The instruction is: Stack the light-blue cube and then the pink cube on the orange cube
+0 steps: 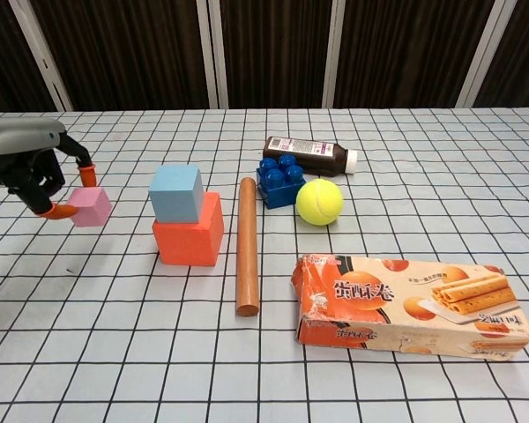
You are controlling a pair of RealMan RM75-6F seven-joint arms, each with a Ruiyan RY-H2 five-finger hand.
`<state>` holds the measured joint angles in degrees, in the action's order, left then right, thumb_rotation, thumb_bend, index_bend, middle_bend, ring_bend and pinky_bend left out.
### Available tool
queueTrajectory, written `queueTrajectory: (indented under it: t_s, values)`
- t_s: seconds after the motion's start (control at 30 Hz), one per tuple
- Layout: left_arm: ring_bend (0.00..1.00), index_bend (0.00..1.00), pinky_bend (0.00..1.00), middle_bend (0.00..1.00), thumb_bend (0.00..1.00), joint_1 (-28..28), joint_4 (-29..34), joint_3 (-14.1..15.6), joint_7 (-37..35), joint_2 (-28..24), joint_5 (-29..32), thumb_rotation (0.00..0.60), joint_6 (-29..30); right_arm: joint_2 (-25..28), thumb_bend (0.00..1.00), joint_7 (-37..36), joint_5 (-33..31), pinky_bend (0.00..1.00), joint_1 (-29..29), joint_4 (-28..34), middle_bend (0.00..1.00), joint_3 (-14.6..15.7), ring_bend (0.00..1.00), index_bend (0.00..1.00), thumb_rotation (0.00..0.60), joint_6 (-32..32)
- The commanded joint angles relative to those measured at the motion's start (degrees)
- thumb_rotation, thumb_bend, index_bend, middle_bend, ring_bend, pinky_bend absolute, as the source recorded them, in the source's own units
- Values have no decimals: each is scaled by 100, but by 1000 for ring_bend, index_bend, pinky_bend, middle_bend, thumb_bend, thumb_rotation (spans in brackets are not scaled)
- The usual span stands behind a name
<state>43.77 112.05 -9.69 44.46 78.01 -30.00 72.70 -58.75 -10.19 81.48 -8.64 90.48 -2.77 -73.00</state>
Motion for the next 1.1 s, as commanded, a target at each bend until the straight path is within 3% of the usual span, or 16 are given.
queueTrajectory:
  t_s: [0.03, 0.3, 0.5, 0.73, 1.1]
  values:
    - [800, 403, 903, 833, 392, 116, 464, -236, 77, -405, 215, 600, 8, 16, 129, -34, 22, 103, 16, 4, 7, 4, 14, 0, 600, -34]
    - [800, 398, 902, 830, 392, 565, 1109, -735, 456, -775, 878, 600, 309, 43, 128, -151, 96, 103, 57, -14, 7, 15, 14, 0, 600, -128]
    - [800, 398, 904, 831, 392, 964, 1132, -1034, 520, -671, 1658, 600, 235, 52, 128, -218, 127, 103, 68, -37, 7, 22, 14, 0, 600, -150]
    - [801, 398, 905, 832, 392, 1436, 866, -1179, 626, -291, 2127, 600, 271, 54, 129, -260, 108, 103, 61, -68, 7, 18, 14, 0, 600, -123]
    - [801, 399, 908, 833, 392, 1959, 734, -1288, 877, 145, 2568, 600, 850, 62, 128, -363, 129, 103, 78, -108, 7, 16, 14, 0, 600, -159]
